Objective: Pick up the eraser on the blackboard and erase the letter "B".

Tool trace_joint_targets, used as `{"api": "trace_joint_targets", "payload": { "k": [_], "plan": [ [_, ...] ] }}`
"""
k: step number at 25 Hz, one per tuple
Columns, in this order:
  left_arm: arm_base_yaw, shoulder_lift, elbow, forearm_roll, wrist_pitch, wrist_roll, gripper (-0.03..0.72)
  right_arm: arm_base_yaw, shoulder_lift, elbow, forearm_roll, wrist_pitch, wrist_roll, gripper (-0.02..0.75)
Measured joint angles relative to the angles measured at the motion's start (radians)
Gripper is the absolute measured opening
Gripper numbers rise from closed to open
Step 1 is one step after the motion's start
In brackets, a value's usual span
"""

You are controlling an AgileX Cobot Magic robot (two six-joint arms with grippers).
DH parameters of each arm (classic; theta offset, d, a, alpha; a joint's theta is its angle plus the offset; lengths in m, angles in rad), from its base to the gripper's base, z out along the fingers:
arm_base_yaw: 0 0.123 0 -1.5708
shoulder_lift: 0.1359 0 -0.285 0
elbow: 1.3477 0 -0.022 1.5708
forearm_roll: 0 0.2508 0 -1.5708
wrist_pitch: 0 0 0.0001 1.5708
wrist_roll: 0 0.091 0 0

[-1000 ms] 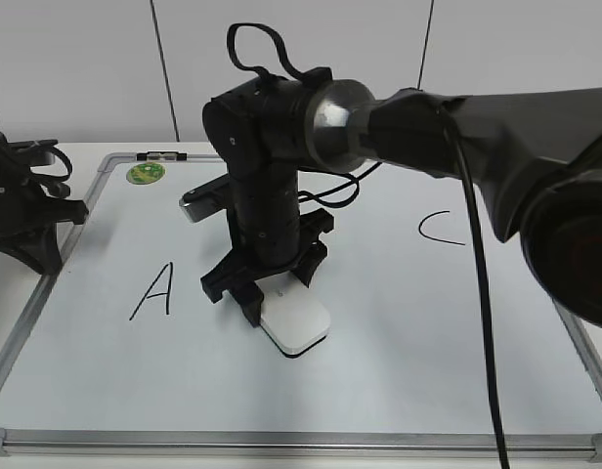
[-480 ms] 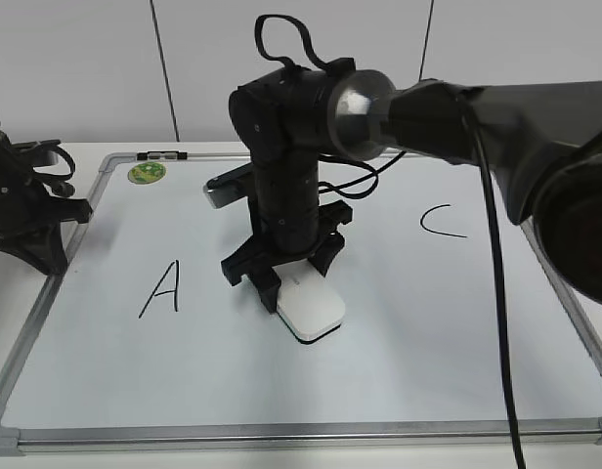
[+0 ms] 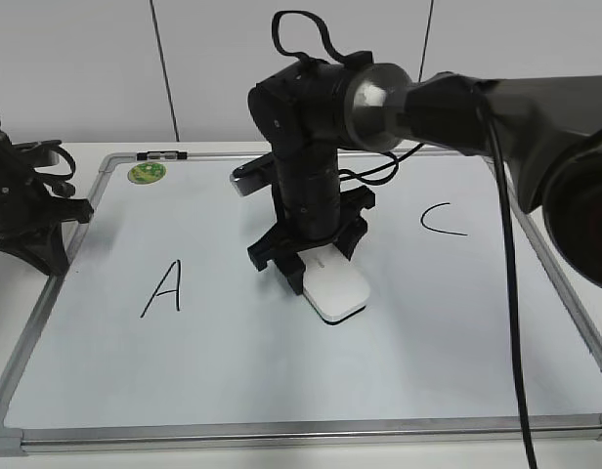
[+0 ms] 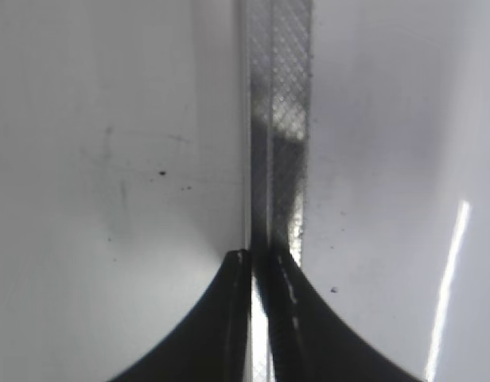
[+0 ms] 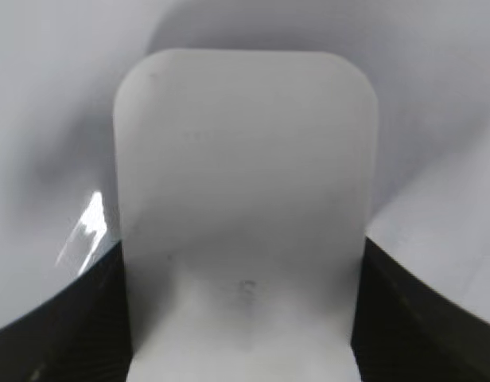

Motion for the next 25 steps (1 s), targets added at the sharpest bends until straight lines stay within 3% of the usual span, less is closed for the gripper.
{"api": "trace_joint_targets", "payload": {
  "k": [11,16,21,25],
  "plan": [
    [0.000,0.000,0.000,0.000,0.002,0.000,0.051,-0.070,-0.039,0.013,-0.037,-0.013,0.022,0.517],
    [0.000,0.000,0.000,0.002,0.006,0.000,0.051,-0.223,-0.134,0.027,0.032,-0.016,0.022,0.517],
    [0.000,0.000,0.000,0.004,0.009,0.000,0.051,-0.412,-0.213,0.139,0.060,-0.016,0.018,0.517],
    [0.000,0.000,0.000,0.004,0.009,0.000,0.051,-0.490,-0.236,0.192,0.108,-0.014,-0.019,0.517]
  ]
}}
